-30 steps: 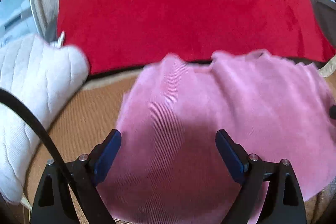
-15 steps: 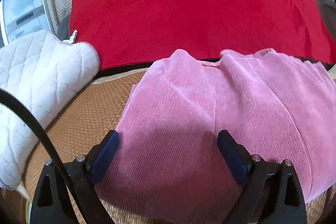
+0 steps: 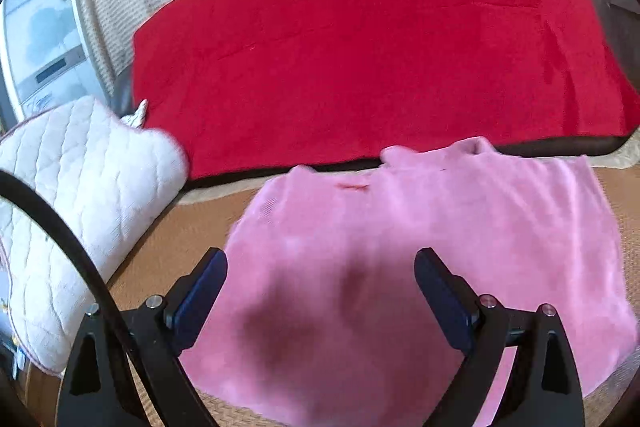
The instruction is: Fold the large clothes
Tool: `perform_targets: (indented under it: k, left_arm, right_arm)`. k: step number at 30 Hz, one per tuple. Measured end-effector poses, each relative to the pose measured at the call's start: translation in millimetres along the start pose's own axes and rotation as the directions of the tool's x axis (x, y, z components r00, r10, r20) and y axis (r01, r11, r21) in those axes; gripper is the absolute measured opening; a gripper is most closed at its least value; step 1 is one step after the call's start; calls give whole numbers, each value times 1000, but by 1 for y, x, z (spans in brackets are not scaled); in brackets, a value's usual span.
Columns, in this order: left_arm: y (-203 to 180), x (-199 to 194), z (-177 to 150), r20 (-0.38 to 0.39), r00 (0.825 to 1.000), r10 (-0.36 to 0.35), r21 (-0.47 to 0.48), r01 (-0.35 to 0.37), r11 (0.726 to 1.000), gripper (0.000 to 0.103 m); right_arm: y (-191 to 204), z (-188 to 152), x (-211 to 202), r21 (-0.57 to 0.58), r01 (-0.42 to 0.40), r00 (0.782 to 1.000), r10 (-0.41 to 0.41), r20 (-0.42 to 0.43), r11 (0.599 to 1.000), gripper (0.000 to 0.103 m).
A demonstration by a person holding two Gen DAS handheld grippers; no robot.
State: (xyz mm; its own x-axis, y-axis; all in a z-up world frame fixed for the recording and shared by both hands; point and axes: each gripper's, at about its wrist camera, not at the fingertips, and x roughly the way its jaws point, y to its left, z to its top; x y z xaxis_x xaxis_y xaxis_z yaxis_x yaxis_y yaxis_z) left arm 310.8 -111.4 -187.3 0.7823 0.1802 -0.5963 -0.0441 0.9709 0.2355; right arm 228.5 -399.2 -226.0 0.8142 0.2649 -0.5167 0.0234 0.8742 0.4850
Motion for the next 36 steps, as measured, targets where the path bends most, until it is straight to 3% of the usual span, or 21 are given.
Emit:
perform_targets:
  k: [9, 12, 13, 16, 18, 22, 24, 30, 36]
  left_arm:
    - [-20, 0, -5, -26, 999, -44, 33, 45, 998, 95]
    - [-15, 27, -18, -155, 988, 19, 59, -10, 998, 95]
    - [-8, 38, -24, -206, 979, 10, 38, -2, 999, 95]
    - [16, 46, -27, -248, 967, -50, -66, 35, 997, 95]
    - [30, 41, -24, -235, 971, -46, -85, 27, 996, 95]
    - [71, 4, -22, -107, 993, -55, -124, 41, 991, 95]
    - [96, -9, -29, -78, 996, -50, -156, 37, 987, 95]
    - [168, -20, -66, -101, 992, -80, -363, 38, 931, 95]
    - [180, -8, -96, -149, 973, -174, -478, 83, 875, 95]
  right_arm:
    - [-2, 2, 4, 5, 3, 1000, -3, -3, 1000, 71]
    - [6, 2, 9, -14, 12, 1000, -12, -4, 1000, 71]
    - [9, 2, 12, -18, 17, 1000, -17, -7, 1000, 71]
    - [17, 0, 20, -12, 13, 1000, -13, -19, 1000, 71]
    - [23, -1, 26, -12, 13, 1000, -14, -25, 1000, 71]
    - [35, 1, 40, 3, -2, 999, 2, -39, 1000, 71]
    - [43, 2, 48, -3, 6, 999, -6, -41, 1000, 71]
    - [62, 8, 93, 46, -34, 993, 39, -116, 998, 71]
    - [88, 10, 147, -17, 24, 988, -26, -150, 1000, 71]
